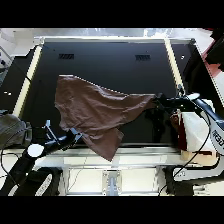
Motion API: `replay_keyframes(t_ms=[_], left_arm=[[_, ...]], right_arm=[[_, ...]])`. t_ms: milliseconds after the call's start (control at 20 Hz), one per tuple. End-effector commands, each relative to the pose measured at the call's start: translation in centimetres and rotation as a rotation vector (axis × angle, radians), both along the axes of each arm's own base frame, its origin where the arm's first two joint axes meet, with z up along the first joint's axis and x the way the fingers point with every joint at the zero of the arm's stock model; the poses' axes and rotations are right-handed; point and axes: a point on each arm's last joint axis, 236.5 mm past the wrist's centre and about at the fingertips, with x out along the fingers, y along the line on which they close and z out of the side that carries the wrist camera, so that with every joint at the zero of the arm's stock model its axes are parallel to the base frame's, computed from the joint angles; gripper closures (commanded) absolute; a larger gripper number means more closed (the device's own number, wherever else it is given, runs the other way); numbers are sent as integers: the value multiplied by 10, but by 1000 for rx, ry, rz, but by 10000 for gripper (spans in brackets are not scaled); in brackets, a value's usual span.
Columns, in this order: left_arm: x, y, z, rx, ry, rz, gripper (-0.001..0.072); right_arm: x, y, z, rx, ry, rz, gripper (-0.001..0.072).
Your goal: Fold the shirts.
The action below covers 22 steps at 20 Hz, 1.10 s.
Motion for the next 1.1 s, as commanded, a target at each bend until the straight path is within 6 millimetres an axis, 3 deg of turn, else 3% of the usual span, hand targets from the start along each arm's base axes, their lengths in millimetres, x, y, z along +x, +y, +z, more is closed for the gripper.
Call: replay_keyframes(t_ms=[0, 250, 450, 600, 750, 1050], left_arm=[[5, 2, 3, 3, -20, 16, 695], [5, 3, 3, 3, -22, 17, 695], [5, 3, 3, 4, -22, 17, 695], [5, 3, 3, 4, -22, 17, 695], [5, 3, 3, 3, -22, 17, 695], [5, 3, 2, 8, -22, 16, 695]], right_arm=[[17, 6, -11, -17, -30, -43, 234], [6, -9, -3, 12, -18, -18, 211], [-12, -47, 26, -28, -45, 1, 211], [-29, -65, 15, -90, 19, 1, 212], [-24, -57, 0, -74, 31, -22, 212], [13, -39, -11, -91, -49, -104, 222]])
